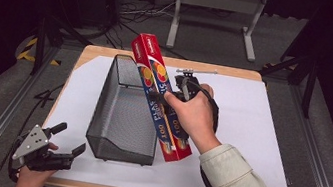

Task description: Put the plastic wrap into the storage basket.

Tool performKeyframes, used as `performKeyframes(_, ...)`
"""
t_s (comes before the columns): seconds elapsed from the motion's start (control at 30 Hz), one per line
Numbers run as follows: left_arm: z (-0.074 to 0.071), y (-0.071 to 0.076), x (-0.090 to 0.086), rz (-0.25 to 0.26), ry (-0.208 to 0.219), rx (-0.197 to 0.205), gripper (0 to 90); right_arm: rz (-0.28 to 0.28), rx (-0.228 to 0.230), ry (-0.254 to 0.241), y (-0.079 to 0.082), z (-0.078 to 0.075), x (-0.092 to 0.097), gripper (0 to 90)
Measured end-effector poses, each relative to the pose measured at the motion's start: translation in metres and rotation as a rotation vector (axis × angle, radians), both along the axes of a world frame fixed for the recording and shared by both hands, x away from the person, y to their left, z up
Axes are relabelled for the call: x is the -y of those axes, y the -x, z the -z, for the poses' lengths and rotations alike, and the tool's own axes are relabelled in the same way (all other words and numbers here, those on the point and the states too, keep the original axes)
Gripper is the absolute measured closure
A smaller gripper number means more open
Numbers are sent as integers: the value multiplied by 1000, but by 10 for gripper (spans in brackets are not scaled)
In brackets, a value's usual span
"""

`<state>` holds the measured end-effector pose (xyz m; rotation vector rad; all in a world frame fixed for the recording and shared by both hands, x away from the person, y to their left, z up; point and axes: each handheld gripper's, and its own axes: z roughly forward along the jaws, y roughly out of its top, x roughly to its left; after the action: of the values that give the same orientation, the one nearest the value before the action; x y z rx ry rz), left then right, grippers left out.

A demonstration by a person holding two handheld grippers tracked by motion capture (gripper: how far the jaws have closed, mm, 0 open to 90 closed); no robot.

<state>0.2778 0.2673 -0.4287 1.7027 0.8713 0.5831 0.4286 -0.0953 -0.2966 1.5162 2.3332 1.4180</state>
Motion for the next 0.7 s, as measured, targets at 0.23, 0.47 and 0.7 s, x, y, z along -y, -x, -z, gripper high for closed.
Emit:
performKeyframes(0.23,0,1,0,-1,0,1,70,6,-38,27,-6,9,-15,397)
performKeyframes(0.47,-1,1,0,-1,-4,-3,70,14,-97,71,-14,24,-27,395)
performKeyframes(0.7,0,1,0,-3,-7,-5,71,30,-156,98,-22,33,-39,392)
